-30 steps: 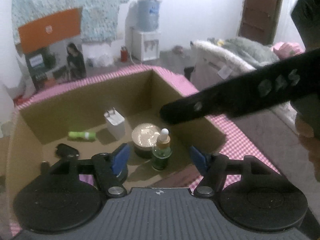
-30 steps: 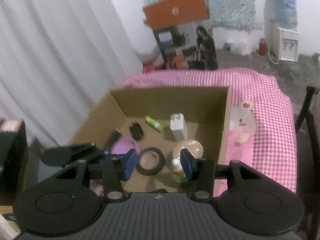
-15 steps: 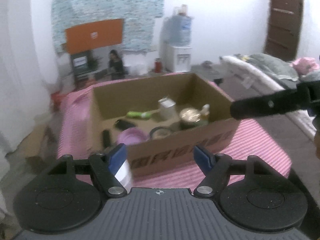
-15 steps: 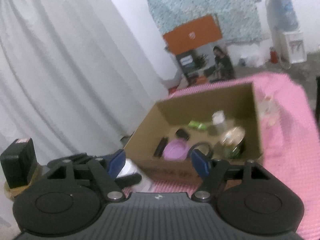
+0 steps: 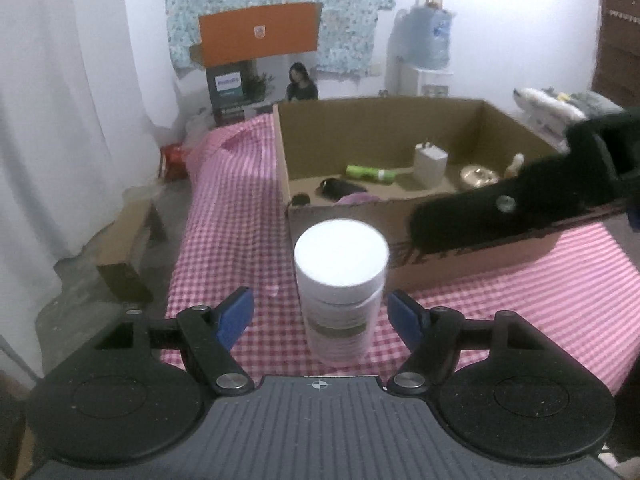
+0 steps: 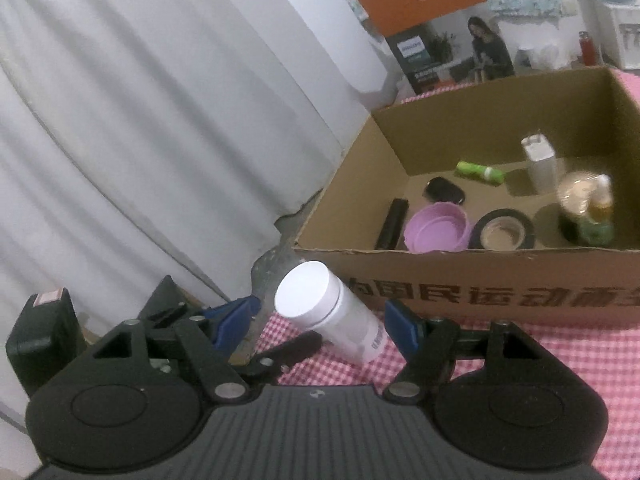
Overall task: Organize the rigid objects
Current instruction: 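Move the right gripper to the white supplement bottle and grasp it, then carry the white bottle into the box and open the right gripper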
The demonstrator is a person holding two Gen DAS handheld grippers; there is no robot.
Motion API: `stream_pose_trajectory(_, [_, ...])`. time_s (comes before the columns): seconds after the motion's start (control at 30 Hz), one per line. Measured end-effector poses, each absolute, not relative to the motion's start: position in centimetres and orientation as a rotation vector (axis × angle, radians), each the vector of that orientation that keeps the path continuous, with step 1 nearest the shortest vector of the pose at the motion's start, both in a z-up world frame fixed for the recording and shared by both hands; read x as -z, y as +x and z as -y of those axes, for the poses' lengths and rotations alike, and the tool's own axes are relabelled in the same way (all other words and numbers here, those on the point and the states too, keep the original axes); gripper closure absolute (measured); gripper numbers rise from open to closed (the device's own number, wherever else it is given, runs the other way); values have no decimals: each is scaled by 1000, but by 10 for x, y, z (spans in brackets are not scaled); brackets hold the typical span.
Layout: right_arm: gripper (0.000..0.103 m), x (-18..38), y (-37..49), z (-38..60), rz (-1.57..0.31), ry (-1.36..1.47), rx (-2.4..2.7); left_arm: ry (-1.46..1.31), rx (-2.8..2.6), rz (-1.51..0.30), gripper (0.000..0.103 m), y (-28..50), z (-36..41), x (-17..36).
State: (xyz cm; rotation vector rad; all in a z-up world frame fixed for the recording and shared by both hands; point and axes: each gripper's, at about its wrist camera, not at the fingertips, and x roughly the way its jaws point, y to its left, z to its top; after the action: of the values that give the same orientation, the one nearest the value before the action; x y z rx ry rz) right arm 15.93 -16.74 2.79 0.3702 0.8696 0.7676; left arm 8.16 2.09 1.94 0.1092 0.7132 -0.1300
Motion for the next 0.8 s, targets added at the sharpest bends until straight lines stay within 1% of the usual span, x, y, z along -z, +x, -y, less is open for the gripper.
stream_pose_trajectory(0.13, [28,-20,169,152,-899,357,-751,100,153,-746,30,96,-24,-6])
stream_pose_trajectory(0.27, [33,-12,179,142,-920,351,-743,84,173,-755,34,102,-25,2])
stream_pose_trajectory(0.33, [38,-8,183,138,-932,354,-745,77,181,-756,41,104,-25,3])
stream_pose_trajectory(0.43, [44,-4,189,133,-944,365,-744,75,185,-750,49,105,-23,3])
stream_pose_trajectory(0.6, [57,-1,194,132,-950,398,-761,86,179,-750,50,103,-20,4])
stream_pose_trajectory(0.8, [59,-2,189,134,-952,402,-763,92,204,-759,50,97,-12,-1])
